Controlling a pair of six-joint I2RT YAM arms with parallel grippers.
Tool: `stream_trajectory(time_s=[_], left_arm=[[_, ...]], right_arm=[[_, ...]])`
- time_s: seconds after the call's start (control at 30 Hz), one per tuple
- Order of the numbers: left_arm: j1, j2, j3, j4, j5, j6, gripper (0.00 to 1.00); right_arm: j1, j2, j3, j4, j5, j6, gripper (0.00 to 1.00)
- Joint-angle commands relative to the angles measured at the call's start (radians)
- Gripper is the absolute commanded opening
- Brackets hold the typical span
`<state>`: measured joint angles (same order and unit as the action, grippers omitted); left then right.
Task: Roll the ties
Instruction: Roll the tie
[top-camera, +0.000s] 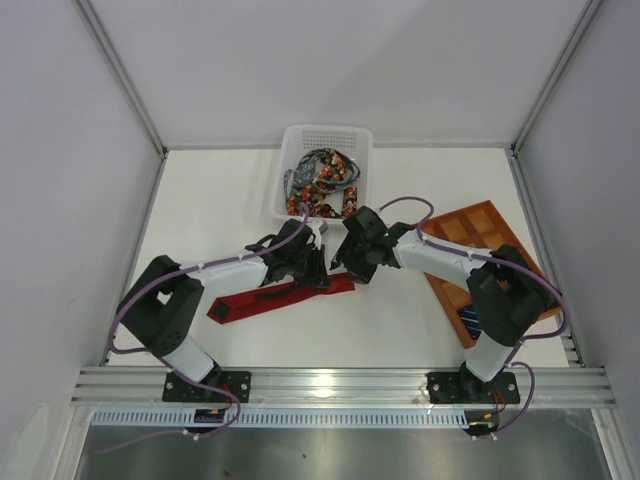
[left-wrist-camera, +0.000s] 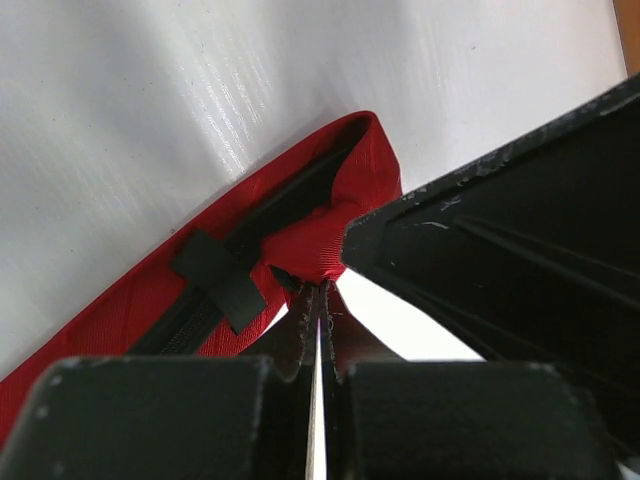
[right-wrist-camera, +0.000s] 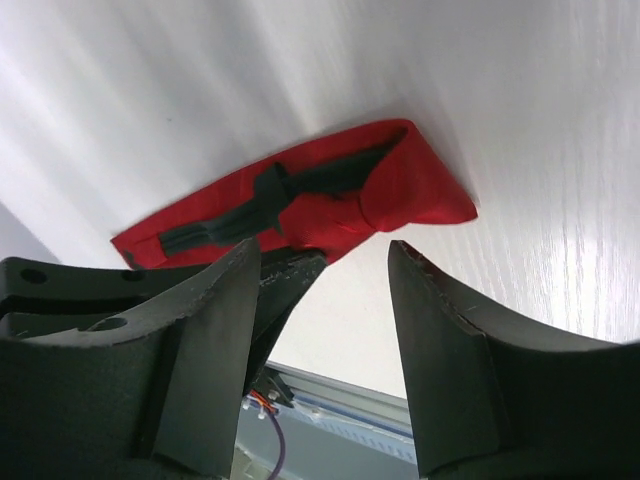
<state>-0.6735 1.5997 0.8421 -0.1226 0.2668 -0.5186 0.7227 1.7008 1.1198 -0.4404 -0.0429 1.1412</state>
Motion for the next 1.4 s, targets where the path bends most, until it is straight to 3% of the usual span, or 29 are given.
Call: stream_trajectory(time_s=[0.0, 0.53, 0.73, 0.77, 0.8, 0.83, 0.97, 1.07, 1.2, 1.37], left_arm=[[0.009, -0.004, 0.038, 0.005, 0.015, 0.031, 0.01], [0.011, -0.020, 0.023, 0.024, 0.055, 0.051, 0.00], [0.011, -0.026, 0.029, 0.028, 0.074, 0.069, 0.00], [0.012, -0.024, 0.029, 0.029, 0.084, 0.069, 0.01], [0.014, -0.035, 0.028, 0.031, 0.086, 0.065, 0.02], [0.014, -0.044, 0.023, 0.032, 0.081, 0.057, 0.15], [0.025, -0.133, -0.035, 0.063, 0.071, 0.019, 0.46], [0.038, -0.228, -0.066, 0.064, 0.045, 0.003, 0.48], [0.077, -0.311, -0.098, 0.043, -0.058, -0.041, 0.45], [0.111, -0.187, -0.071, 0.067, -0.058, -0.051, 0.13]], right_arm=[[0.021, 0.028, 0.064, -0.158, 0.132, 0.126, 0.59], [0.046, 0.102, 0.055, -0.063, 0.075, 0.284, 0.56], [0.050, 0.109, 0.025, -0.017, 0.023, 0.336, 0.46], [0.050, 0.106, 0.012, -0.017, 0.026, 0.350, 0.37], [0.049, 0.103, -0.003, 0.005, 0.028, 0.360, 0.31], [0.049, 0.094, -0.015, 0.017, 0.028, 0.380, 0.20], [0.041, 0.100, -0.034, 0.029, 0.017, 0.400, 0.11], [0.040, 0.105, -0.038, 0.040, -0.006, 0.404, 0.07], [0.041, 0.080, -0.066, 0.055, -0.014, 0.420, 0.05], [0.037, 0.048, -0.098, 0.083, -0.020, 0.448, 0.04]])
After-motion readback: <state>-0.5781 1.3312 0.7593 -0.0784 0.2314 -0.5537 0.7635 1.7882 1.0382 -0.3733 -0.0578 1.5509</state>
